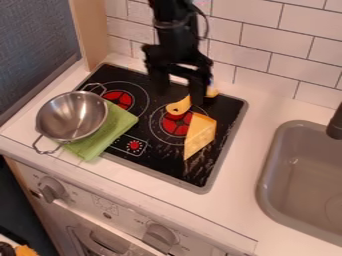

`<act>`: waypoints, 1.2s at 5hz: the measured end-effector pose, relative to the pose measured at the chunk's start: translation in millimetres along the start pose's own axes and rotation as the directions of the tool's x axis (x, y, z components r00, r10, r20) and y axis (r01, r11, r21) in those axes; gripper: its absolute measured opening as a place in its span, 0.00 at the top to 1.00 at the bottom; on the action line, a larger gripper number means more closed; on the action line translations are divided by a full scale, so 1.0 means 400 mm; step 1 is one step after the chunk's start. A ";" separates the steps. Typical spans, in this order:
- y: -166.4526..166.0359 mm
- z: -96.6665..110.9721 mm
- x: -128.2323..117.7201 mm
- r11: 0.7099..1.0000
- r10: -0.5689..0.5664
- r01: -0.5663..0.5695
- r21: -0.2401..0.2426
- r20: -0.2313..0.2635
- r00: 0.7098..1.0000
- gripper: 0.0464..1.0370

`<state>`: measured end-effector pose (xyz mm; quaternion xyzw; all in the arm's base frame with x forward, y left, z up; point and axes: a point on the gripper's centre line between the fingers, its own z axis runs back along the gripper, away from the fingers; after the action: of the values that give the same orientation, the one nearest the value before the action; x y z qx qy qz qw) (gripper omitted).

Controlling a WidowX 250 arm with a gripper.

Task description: Placed the cheese to the left burner

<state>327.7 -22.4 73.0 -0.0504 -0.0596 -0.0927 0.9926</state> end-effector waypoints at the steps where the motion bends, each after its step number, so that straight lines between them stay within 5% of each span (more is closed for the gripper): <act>1: -0.049 -0.010 -0.012 1.000 -0.010 0.010 -0.007 -0.021 1.000 0.04; 4: -0.072 -0.114 -0.037 0.983 0.181 -0.179 0.028 -0.163 0.970 0.09; 5: -0.078 -0.117 -0.029 0.986 0.163 -0.158 0.045 -0.142 0.976 0.39; 6: -0.081 -0.117 -0.028 0.988 0.149 -0.143 0.055 -0.135 0.980 0.53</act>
<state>315.8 -57.5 28.2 -0.0256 0.0114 -0.0213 0.9994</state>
